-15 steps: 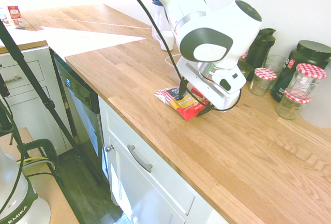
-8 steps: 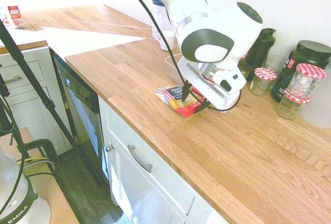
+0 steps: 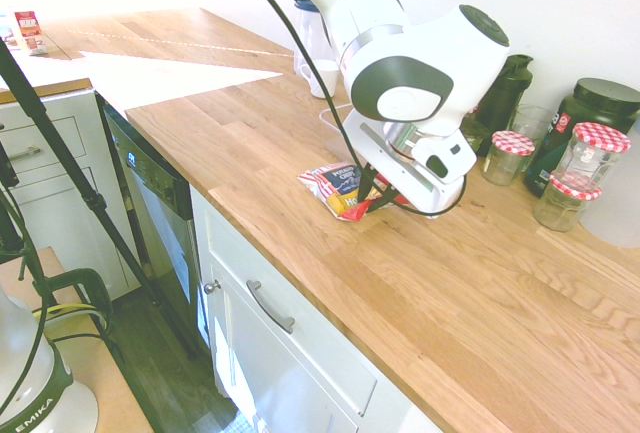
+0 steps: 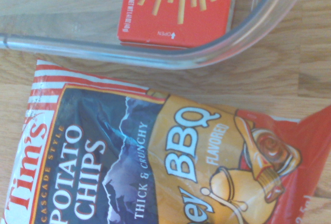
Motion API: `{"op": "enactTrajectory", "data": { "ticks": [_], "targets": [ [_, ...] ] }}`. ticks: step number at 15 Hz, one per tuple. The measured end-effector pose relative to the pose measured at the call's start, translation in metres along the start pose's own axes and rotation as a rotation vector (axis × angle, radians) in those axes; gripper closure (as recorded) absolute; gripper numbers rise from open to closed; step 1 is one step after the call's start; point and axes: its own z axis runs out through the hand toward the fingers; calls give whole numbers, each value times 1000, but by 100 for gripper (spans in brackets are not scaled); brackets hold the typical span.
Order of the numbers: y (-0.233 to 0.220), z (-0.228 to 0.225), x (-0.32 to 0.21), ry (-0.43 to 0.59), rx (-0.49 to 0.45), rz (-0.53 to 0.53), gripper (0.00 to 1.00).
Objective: Put the chip bag into the container
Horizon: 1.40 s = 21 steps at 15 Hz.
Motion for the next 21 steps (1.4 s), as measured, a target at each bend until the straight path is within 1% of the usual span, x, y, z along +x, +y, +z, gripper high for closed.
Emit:
{"op": "enactTrajectory", "data": {
  "ticks": [6, 9, 12, 15, 18, 21],
  "targets": [
    [0, -2, -1, 3, 0, -3, 100],
    [-2, -14, -4, 24, 0, -17, 100],
    [-11, -57, -19, 64, 24, -46, 100],
    [-32, -112, -57, 95, 49, -97, 100],
    [-71, -147, -94, 131, 66, -133, 100],
    [-115, -176, -105, 157, 80, -159, 100]
  ]
}}
